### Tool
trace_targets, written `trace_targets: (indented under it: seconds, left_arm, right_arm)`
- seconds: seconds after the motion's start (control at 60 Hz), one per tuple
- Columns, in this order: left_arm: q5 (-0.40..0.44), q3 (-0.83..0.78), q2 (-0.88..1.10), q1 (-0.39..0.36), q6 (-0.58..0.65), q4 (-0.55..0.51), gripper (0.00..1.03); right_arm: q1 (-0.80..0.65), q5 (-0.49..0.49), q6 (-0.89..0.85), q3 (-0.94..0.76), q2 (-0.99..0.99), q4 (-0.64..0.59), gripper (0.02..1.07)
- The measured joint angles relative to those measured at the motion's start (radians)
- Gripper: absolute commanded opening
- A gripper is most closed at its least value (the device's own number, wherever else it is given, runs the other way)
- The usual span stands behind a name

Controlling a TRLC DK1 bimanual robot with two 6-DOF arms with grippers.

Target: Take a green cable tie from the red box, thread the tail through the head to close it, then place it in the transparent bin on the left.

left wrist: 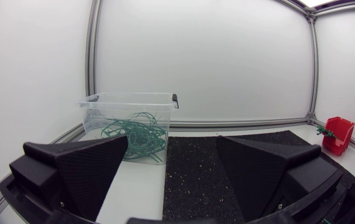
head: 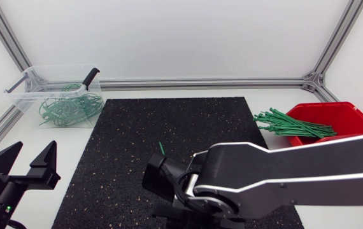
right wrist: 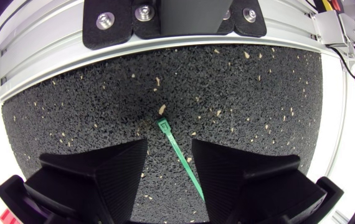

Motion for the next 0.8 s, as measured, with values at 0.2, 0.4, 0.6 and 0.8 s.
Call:
trace_targets:
  seconds: [0.2, 0.4, 0.6, 0.8]
  left_arm:
    - [0.0, 0.0, 0.0, 0.0, 0.0, 0.0, 1.0]
    - [0.0, 0.0, 0.0, 0.0, 0.0, 0.0, 1.0]
    - [0.0, 0.0, 0.0, 0.0, 0.0, 0.0, 1.0]
    - [0.0, 0.0, 0.0, 0.0, 0.0, 0.0, 1.0]
  right_arm:
    - [-0.006, -0.014, -0.047, 0.0, 0.021, 0.004, 0.57]
    - [-0.006, -0.041, -0.069, 0.0, 0.032, 0.004, 0.57]
    - [-0.006, -0.056, -0.088, 0.0, 0.06, 0.008, 0.28]
    - [-0.006, -0.06, -0.094, 0.004, 0.075, 0.007, 0.26]
